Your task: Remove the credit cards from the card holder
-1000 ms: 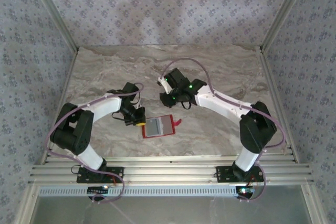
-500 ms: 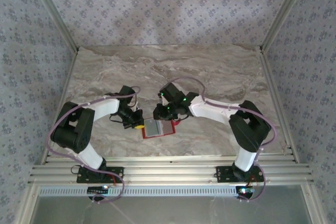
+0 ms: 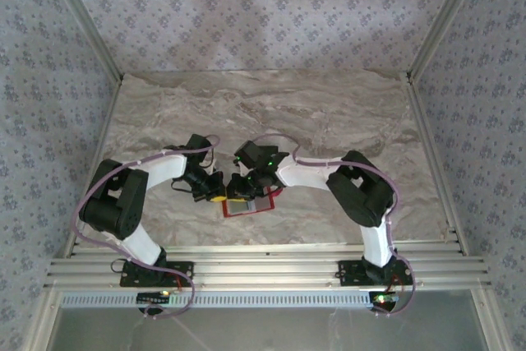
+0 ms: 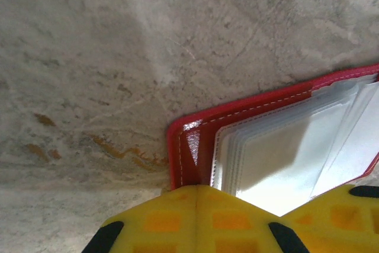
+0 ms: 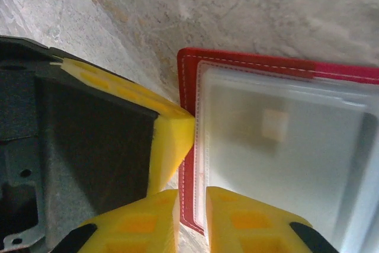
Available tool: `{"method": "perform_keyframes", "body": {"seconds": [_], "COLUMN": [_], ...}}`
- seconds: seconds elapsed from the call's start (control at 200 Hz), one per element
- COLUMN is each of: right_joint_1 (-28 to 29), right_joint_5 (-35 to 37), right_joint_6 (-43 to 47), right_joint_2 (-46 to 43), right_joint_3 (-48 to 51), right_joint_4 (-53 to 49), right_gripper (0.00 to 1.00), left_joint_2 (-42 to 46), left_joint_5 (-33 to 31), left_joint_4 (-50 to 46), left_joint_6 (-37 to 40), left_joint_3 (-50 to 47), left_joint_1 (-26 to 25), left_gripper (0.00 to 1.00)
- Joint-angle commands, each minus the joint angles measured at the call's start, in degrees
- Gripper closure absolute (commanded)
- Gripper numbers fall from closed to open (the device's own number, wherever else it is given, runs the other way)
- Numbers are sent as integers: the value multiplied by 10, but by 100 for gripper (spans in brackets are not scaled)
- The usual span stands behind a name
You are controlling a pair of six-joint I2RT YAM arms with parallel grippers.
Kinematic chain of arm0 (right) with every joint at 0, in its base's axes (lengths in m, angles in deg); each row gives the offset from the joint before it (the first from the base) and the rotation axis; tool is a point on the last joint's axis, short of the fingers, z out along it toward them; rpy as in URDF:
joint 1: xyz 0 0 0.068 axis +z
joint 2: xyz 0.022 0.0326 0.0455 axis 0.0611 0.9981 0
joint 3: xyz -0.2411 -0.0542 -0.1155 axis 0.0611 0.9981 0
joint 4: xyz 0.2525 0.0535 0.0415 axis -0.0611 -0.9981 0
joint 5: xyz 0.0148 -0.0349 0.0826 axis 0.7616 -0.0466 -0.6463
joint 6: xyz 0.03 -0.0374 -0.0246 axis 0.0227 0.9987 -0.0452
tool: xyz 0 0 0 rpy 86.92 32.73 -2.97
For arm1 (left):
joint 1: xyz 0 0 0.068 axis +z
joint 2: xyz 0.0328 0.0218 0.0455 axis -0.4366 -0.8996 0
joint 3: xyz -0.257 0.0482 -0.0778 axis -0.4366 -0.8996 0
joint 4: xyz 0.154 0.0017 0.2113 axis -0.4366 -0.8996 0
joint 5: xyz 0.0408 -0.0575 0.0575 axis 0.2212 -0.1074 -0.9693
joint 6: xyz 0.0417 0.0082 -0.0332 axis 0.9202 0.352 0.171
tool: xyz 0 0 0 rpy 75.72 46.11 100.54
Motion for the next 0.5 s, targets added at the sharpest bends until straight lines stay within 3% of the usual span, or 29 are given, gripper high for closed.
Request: {"method": "perform_keyframes", "body": {"seconds": [0.0,0.495], "right_joint_1": [6,11], "right_joint_5": [6,114], "right_joint_6": [-3,19], "right_joint_2": [15,9], "right_joint_3": [-17,-25], "right_joint_4": [-31,-150], "right_gripper": [79,68], "left_joint_2": [-6,-4], "left_joint_5": [-16,-18], "left_joint_4": [-20,-27], "left_joint_6": [13,15], "left_joint_3": [-4,-1], "left_joint_1": [4,5], "left_gripper": [98,98]}}
